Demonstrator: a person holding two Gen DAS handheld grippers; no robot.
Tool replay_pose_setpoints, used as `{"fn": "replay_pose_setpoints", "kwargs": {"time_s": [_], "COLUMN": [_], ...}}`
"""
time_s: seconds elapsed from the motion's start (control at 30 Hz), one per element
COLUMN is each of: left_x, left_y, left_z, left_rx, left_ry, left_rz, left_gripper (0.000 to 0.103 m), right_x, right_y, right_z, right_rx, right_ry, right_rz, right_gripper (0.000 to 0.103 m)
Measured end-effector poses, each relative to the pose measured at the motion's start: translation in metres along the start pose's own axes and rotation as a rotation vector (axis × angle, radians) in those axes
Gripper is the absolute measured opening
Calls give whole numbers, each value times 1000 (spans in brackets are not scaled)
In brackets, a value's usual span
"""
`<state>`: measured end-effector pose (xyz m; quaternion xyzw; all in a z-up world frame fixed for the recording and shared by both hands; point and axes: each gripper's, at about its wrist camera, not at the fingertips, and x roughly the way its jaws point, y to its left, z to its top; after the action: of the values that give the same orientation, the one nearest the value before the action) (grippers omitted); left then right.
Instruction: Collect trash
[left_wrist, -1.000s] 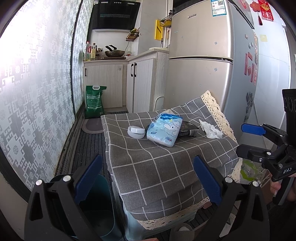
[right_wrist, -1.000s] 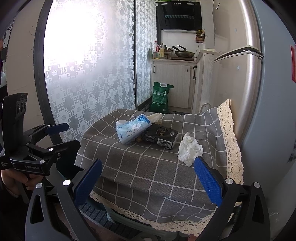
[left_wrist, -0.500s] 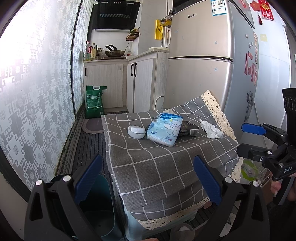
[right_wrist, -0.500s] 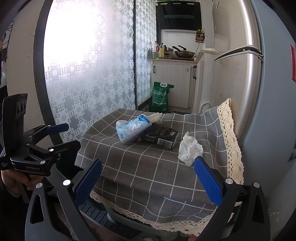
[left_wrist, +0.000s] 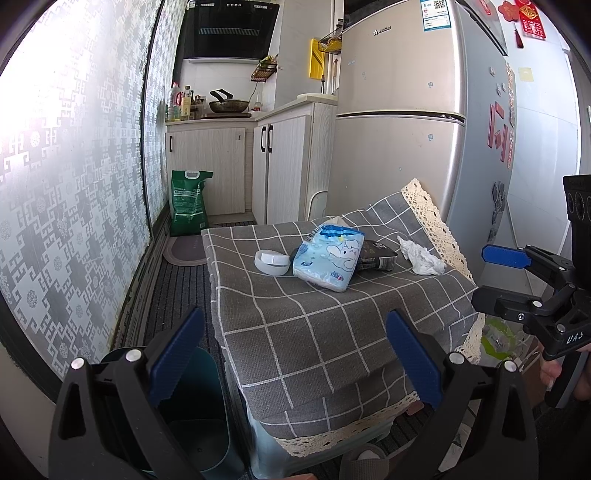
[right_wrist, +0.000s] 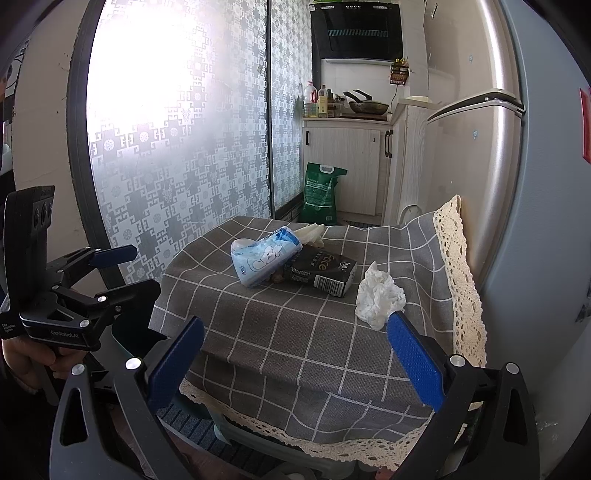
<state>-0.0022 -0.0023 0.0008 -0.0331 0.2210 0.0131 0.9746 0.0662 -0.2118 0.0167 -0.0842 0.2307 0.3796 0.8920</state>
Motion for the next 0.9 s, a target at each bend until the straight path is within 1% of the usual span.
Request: {"fn": "replay_pose_setpoints", "kwargs": {"time_s": [0.3,0.43,0.53,0.6,0.73,0.8,0.9], "left_x": [-1,-3,-3,-3,-5,-7,-4], "left_y": [0,0,1,3,5,3,0], "left_z": [0,1,2,4,6,7,9], "left_rx": [-1,23,36,28,27,58,108], "left_ry": [6,0,-5,-8,-23,-29,-11], "left_rz": [-7,-5,1,2,-30,-47,-75], "left_gripper": [100,100,100,100,100,100,100], "right_x": [0,1,3,3,2,2,3], "right_y": [0,4,3,2,4,5,4], "right_z": [0,0,1,1,1,2,4], "right_rx": [0,-15,-5,-1,-9,-18,-30], "right_ry": [2,7,17,22,26,28,36], "right_rz": [4,1,17,27,37,42,49], "right_gripper": [100,100,100,100,100,100,99]}}
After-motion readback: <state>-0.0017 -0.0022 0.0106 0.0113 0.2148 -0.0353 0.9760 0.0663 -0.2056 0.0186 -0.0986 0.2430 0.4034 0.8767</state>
